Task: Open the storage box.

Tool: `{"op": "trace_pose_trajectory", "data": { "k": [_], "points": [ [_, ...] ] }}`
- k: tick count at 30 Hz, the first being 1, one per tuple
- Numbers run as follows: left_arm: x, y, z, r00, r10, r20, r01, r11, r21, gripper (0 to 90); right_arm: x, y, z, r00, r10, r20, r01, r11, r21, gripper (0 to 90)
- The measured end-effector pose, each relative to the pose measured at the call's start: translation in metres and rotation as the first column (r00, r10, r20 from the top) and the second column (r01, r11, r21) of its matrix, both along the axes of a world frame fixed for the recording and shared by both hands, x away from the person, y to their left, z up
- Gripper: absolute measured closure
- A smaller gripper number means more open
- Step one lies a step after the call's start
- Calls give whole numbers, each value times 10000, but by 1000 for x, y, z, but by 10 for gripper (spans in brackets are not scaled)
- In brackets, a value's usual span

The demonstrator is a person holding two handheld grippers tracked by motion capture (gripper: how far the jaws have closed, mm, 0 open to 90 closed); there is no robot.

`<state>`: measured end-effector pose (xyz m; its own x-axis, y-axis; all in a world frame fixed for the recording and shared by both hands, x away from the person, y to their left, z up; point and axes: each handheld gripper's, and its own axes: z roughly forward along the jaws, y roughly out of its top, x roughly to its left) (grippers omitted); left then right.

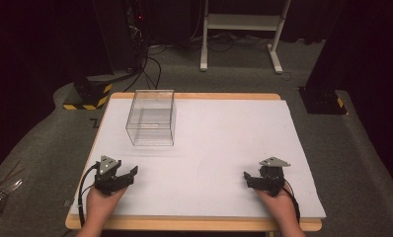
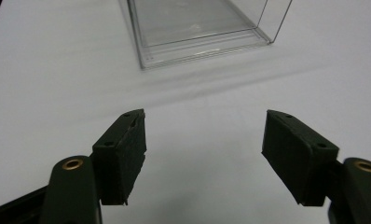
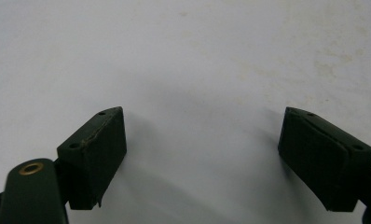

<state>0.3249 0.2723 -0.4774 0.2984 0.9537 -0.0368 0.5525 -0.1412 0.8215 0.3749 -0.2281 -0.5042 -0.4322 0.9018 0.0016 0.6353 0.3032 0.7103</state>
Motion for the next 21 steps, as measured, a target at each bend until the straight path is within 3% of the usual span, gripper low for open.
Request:
{"op": "trace_pose_trajectory", "data": {
  "k": [10, 13, 16, 21],
  "points": [
    [9, -19, 9, 9997, -88, 212, 82, 9996, 283, 306, 0, 0, 0, 10000, 25, 9, -25, 10000, 14, 150],
    [16, -26, 11, 9998, -23, 195, 20, 9999, 151, 301, 0, 0, 0, 10000, 26, 14, -26, 10000, 10, 150],
    [23, -33, 11, 9997, 117, 222, -124, 9994, 325, 288, 0, 0, 0, 10000, 10, 1, -10, 10000, 22, 150],
    [36, -40, 13, 9990, 394, 217, -400, 9989, 265, 276, 0, -1, 0, 10000, 32, 8, -32, 10000, 16, 150]
  ]
}}
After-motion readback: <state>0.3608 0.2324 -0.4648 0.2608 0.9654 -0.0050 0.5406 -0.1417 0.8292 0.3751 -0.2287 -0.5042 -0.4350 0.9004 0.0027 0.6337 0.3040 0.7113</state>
